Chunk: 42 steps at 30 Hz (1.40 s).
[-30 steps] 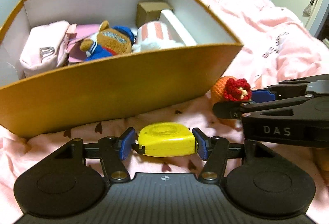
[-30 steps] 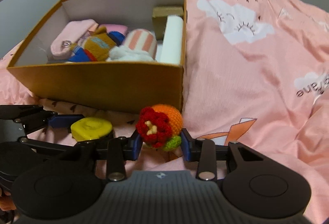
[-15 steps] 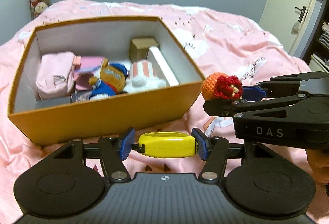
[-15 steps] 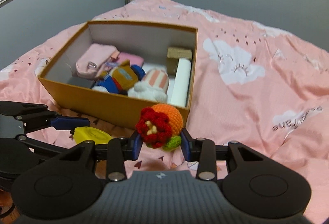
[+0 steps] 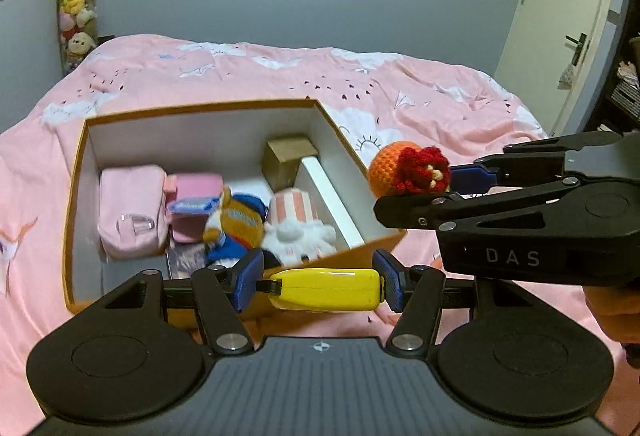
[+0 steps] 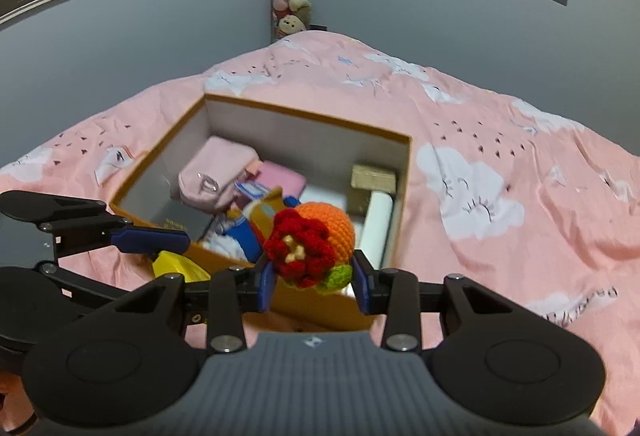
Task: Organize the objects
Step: 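Lift the tape measure with the left tool while the right tool lifts the ball over the box, then lower and release the tape measure into the box with the left tool while the right tool lowers the ball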
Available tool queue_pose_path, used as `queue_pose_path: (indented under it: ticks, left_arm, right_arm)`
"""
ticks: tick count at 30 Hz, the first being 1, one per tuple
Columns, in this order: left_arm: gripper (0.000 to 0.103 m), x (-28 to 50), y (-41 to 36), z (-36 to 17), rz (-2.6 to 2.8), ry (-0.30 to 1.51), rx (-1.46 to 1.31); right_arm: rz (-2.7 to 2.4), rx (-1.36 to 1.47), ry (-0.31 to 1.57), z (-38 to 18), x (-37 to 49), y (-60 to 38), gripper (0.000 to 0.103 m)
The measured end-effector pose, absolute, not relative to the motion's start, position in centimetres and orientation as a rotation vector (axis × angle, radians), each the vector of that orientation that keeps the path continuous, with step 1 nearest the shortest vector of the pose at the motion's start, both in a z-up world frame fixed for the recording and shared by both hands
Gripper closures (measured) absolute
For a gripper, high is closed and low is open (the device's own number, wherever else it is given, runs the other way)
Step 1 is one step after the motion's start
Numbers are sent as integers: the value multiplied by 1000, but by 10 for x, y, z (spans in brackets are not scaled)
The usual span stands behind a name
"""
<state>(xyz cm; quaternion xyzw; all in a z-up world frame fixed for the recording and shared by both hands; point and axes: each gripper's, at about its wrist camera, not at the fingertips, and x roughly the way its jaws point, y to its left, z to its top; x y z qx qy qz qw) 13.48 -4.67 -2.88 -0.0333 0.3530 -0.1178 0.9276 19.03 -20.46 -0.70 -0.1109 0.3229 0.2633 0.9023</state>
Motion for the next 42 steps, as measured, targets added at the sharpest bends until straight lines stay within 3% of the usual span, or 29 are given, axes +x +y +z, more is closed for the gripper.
queue_pose_path:
  ticks: [11,20,42]
  left_arm:
    - [34,215,-9,-25,-318,784,115]
    - [34,276,-26,-44,-405,770,402]
    - [32,351,-43,-112,-513,985,493]
  right_arm:
    - [584,-304,761,-9,256,-177,63]
    - [616,-379,819,-29,314,-156,63]
    - [661,-603,854,-75,361,-132,62]
